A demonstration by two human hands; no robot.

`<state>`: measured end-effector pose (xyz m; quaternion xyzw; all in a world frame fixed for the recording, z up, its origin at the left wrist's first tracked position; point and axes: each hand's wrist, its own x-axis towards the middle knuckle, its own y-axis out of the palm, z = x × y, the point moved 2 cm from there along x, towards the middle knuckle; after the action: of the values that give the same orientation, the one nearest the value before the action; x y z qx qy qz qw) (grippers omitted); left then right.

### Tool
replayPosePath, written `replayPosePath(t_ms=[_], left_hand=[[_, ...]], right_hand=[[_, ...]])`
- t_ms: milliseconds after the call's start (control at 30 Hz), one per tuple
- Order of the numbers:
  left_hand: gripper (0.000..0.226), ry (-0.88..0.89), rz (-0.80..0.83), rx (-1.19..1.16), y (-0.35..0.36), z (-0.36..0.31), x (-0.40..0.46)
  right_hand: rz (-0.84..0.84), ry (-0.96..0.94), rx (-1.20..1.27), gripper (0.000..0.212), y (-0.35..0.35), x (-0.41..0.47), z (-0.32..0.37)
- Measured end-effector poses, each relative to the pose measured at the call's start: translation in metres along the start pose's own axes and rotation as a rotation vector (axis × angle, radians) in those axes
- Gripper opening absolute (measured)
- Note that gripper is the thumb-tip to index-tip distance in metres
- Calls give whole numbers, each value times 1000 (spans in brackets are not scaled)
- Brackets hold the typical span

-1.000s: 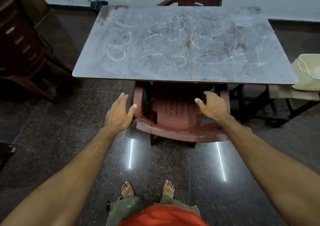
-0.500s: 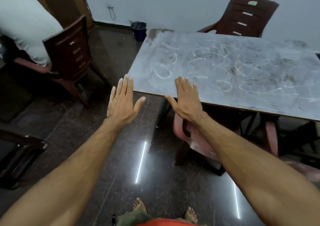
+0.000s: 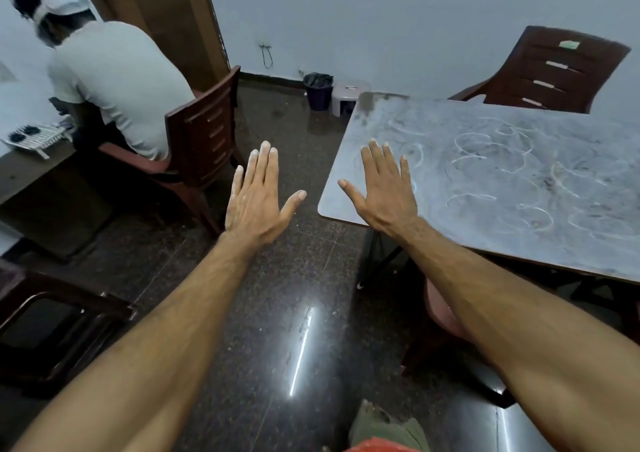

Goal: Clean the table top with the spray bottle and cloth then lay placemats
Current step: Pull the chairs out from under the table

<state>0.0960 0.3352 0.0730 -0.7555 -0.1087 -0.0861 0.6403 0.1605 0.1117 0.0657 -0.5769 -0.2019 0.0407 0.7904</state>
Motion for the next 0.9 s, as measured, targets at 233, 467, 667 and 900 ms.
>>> replayPosePath(t_ms=[233,467,667,900], left_hand=[[87,14,-18,4,10,43,62],[87,41,14,7,27,87,164],[87,53,1,-6,39,117,246],[87,95,-3,-25,61,140,327]], right_hand=[[-13,0,-18,81,29,75,20],[-21,24,1,81,61,181,23],[-23,49,-2,81,80,260,24],[-43,84,-8,81,104,329,20]])
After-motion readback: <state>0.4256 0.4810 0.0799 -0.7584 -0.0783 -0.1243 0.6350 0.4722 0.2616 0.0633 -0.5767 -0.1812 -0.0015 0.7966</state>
